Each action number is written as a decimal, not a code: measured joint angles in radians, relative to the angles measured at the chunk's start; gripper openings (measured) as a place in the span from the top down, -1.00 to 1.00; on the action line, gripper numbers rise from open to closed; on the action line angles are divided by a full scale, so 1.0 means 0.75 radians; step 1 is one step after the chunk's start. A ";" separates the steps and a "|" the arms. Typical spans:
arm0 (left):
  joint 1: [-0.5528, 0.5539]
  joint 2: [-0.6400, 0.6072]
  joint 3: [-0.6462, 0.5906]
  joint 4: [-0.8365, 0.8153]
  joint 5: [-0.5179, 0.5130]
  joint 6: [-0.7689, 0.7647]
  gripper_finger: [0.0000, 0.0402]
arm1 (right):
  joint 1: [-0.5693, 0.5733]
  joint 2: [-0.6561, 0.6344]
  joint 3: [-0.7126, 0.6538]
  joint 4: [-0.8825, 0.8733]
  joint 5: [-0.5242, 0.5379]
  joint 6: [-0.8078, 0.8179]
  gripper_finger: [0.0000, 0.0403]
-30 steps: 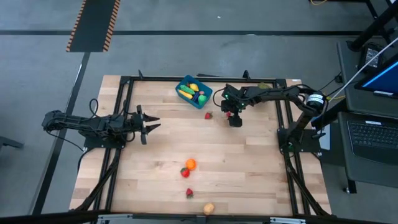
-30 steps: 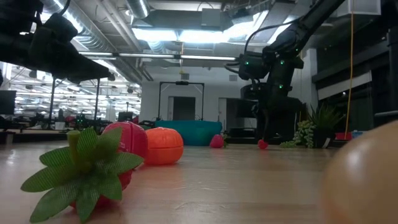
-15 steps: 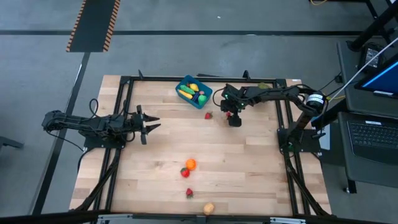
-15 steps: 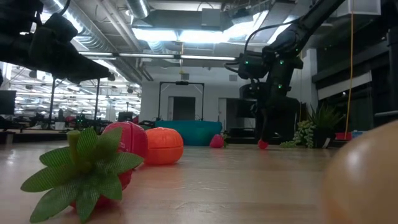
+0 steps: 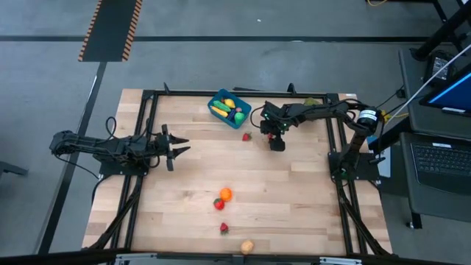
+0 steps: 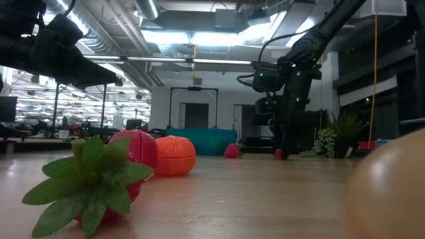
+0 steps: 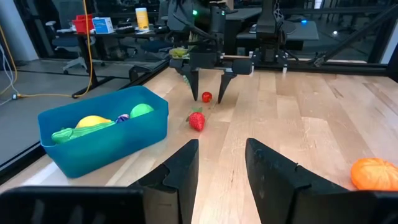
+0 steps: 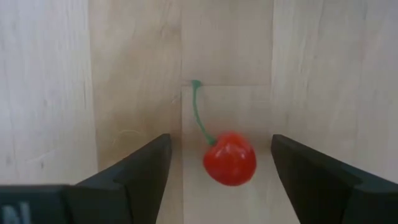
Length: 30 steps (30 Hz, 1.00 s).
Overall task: Pick and placing Produce into tupperware
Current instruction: Put the red cherry into the blue bin
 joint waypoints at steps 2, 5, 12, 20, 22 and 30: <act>0.000 0.000 0.000 0.000 0.000 0.000 0.38 | 0.000 0.000 0.000 -0.001 -0.001 -0.001 -0.32; 0.000 0.000 0.000 -0.001 0.000 0.000 0.38 | 0.001 0.001 0.000 -0.003 -0.005 -0.002 -0.16; 0.000 0.000 0.000 -0.001 0.000 0.000 0.38 | 0.001 0.002 0.000 -0.002 -0.004 -0.002 0.34; 0.000 0.000 0.000 -0.001 0.000 0.000 0.38 | 0.000 0.002 0.002 -0.021 0.003 0.039 0.43; 0.000 0.000 0.000 -0.001 0.000 0.000 0.38 | 0.000 0.002 0.003 -0.035 0.006 0.070 0.42; 0.001 0.000 0.001 -0.001 0.000 0.000 0.38 | 0.000 0.001 0.025 -0.083 0.017 0.157 0.42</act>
